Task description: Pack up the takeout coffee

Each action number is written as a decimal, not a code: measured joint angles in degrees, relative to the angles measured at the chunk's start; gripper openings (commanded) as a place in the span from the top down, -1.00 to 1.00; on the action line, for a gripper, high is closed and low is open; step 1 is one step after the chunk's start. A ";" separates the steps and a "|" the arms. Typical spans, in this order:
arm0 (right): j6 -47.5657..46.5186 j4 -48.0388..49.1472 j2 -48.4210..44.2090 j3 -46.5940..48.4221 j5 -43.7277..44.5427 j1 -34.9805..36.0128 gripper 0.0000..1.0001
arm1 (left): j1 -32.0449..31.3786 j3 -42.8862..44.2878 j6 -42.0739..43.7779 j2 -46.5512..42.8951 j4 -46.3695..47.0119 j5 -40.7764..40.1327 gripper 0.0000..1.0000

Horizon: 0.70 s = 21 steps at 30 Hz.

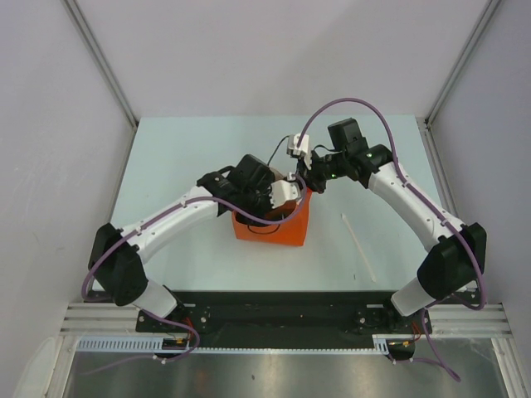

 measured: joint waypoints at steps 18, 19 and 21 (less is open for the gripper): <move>-1.14 -1.44 1.18 1.36 0.04 0.00 1.00 | -0.35 7.74 0.02 -0.39 -4.15 -0.59 -0.99; -1.29 -1.51 1.22 1.44 0.07 0.00 1.00 | -0.35 8.22 0.02 -0.39 -4.59 -0.57 -0.99; -1.51 -1.68 1.40 1.66 0.04 0.00 1.00 | -0.35 9.70 -0.02 -0.39 -5.60 -0.37 -0.99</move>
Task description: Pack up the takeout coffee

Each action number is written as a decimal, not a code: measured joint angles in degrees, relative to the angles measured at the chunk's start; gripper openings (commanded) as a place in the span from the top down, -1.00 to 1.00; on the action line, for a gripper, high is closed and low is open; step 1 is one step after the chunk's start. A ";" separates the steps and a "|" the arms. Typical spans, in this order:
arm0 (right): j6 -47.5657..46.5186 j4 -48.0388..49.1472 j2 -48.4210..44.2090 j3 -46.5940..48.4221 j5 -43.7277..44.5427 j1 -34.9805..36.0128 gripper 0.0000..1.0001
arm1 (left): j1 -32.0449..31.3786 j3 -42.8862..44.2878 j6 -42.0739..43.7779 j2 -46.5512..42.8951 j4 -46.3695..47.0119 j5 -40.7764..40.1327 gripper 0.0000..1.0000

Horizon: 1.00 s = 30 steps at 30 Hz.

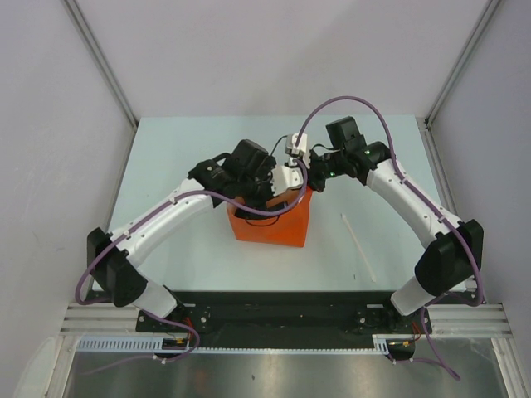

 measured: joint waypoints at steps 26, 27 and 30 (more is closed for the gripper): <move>-2.05 -2.47 4.92 6.29 -0.81 -0.52 0.98 | 2.71 17.00 -8.09 -0.24 -7.19 4.76 -0.99; -2.16 -2.73 4.98 6.60 -0.81 -0.52 0.96 | 2.93 17.33 -8.70 -0.42 -7.02 5.07 -0.99; -2.19 -3.67 5.49 7.63 -0.79 -0.52 0.80 | 3.34 18.64 -10.19 -0.63 -6.69 5.70 -0.99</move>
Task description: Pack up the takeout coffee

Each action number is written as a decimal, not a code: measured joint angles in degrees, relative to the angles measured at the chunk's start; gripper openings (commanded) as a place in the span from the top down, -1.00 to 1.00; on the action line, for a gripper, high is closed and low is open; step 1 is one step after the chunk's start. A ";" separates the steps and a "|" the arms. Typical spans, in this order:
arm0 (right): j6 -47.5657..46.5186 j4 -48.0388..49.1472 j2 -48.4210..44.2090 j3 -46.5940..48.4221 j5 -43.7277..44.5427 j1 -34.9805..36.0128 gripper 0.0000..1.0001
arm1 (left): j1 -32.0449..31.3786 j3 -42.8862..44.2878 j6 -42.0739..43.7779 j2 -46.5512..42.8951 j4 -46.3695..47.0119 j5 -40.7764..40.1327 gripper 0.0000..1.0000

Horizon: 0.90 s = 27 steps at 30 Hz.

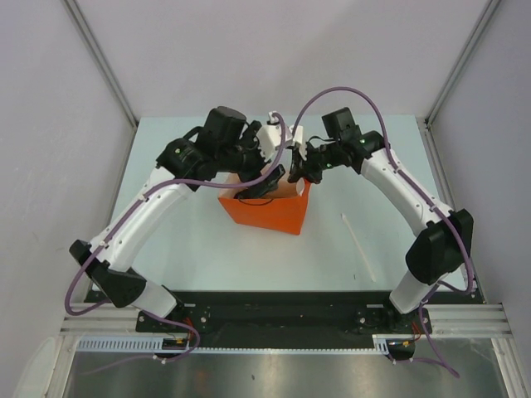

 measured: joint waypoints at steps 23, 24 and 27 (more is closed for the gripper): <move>12.55 -1.25 2.86 18.05 3.19 0.00 -0.40 | 13.31 7.43 -7.45 -0.55 3.23 -1.51 -0.99; 13.00 -1.31 2.84 19.04 3.54 -0.07 -0.41 | 13.92 7.43 -7.78 -0.55 3.50 -1.60 -0.99; 15.23 -1.77 1.60 20.22 4.55 -0.83 -0.43 | 16.48 7.43 -9.07 -0.59 4.17 -1.49 -0.99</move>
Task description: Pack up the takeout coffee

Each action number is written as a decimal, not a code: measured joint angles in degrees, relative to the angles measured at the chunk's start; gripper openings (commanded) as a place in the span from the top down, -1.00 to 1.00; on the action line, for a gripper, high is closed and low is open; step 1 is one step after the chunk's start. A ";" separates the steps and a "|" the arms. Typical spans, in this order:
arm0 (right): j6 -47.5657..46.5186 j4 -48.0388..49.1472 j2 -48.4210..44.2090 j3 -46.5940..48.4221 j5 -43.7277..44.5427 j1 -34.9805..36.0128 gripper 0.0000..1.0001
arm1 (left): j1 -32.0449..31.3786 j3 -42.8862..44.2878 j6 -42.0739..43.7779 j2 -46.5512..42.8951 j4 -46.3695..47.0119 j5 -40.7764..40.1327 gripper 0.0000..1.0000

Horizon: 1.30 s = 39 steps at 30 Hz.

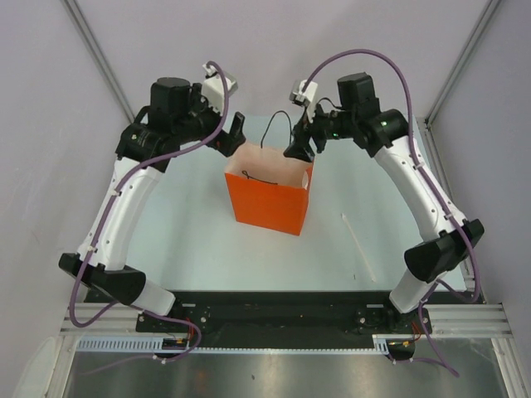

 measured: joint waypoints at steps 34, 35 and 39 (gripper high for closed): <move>7.87 -7.82 -3.78 -49.24 30.47 -13.49 0.19 | 19.02 -30.14 -12.28 -17.55 10.12 4.81 -0.99; 8.09 -7.28 -2.69 -49.24 30.38 -13.49 0.22 | 19.21 -30.40 -12.28 -18.14 9.99 4.79 -0.99; 9.35 -4.20 1.14 -49.24 30.16 -13.49 0.30 | 19.63 -30.88 -12.26 -19.45 9.44 4.79 -0.99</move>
